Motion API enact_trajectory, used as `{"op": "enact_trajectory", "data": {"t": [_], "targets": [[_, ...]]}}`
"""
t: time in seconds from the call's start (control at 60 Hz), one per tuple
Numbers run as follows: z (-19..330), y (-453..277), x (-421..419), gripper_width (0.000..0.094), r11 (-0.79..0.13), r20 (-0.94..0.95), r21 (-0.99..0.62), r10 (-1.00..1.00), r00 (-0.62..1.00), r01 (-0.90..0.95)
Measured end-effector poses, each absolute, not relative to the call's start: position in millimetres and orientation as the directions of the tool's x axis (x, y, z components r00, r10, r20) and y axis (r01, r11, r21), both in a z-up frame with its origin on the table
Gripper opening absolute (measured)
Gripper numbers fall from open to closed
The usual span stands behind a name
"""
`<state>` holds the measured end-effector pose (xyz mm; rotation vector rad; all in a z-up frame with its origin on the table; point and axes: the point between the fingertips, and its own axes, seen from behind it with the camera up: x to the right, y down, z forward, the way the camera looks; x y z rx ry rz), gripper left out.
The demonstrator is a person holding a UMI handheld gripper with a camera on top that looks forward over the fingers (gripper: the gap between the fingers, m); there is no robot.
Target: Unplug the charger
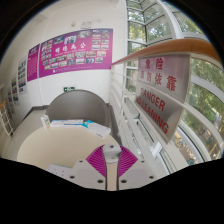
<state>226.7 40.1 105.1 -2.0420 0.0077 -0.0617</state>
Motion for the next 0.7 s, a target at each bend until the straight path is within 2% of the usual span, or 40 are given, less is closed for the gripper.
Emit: {"op": "enact_trajectory", "data": {"t": [0.033,0.05,0.117,0.133,0.2,0.333,0.617,0.7], "targets": [[85,27,229,0.0121,-0.500,0.041,-0.866,-0.037,0.998,0.017],[92,22,228,0.0125,-0.525,0.046,-0.851,-0.037,0.998,0.020],[57,11,231,0.0158,-0.582,0.051,-0.812,-0.015,0.999,0.033],[33,10,234,0.0167,-0.590,0.048,-0.807,-0.012,0.999,0.032],[24,1,230,0.0201,-0.632,0.034,-0.775,-0.008,0.999,0.021],[10,4,226,0.0282,-0.635,0.007,-0.773,-0.003,1.000,0.004],[12,12,227,0.0708,-0.619,0.025,-0.785,-0.010,1.000,0.014],[22,9,226,0.0870,-0.605,0.039,-0.796,-0.009,0.999,0.026]]}}
